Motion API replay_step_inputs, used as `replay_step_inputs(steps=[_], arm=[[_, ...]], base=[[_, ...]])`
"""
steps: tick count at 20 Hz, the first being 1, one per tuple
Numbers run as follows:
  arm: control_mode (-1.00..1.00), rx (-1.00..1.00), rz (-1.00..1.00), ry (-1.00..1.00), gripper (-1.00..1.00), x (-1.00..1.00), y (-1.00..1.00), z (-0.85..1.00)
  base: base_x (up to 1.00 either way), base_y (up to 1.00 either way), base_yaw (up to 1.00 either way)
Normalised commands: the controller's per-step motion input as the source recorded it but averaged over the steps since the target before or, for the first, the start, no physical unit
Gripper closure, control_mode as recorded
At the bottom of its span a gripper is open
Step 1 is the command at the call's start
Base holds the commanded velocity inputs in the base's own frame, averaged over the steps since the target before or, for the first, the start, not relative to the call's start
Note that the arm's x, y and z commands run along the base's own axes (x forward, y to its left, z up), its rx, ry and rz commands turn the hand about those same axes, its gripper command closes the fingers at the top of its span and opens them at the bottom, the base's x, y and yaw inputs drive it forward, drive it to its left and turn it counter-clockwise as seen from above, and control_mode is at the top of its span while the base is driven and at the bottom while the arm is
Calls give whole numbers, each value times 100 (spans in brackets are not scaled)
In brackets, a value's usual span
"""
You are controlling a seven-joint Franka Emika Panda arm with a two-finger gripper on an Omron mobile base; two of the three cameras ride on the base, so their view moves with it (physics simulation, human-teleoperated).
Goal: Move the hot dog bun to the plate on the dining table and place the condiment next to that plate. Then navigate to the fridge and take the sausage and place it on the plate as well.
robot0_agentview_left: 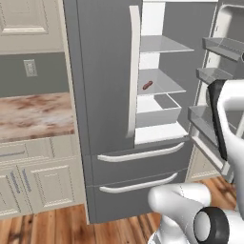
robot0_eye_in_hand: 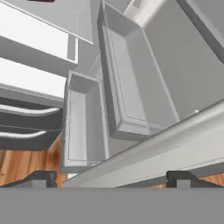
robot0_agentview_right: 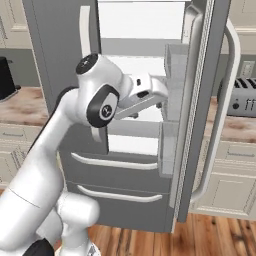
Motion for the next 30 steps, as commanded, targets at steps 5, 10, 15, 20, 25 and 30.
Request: replay_step_inputs(steps=[5,10,15,20,25,30], arm=[[-100,1,-5,-11,-100,-5,100,0],[-100,16,-4,-6,-100,18,100,-5],[-100,22,-2,-10,-100,18,100,-9],[-100,20,0,-6,-100,3,98,0],[-100,14,2,-3,-100,21,31,9],[-100,2,9,-1,-100,55,3,13]], base=[[0,0,0],[0,0,0],[0,0,0],[0,0,0],[0,0,0],[0,0,0]])
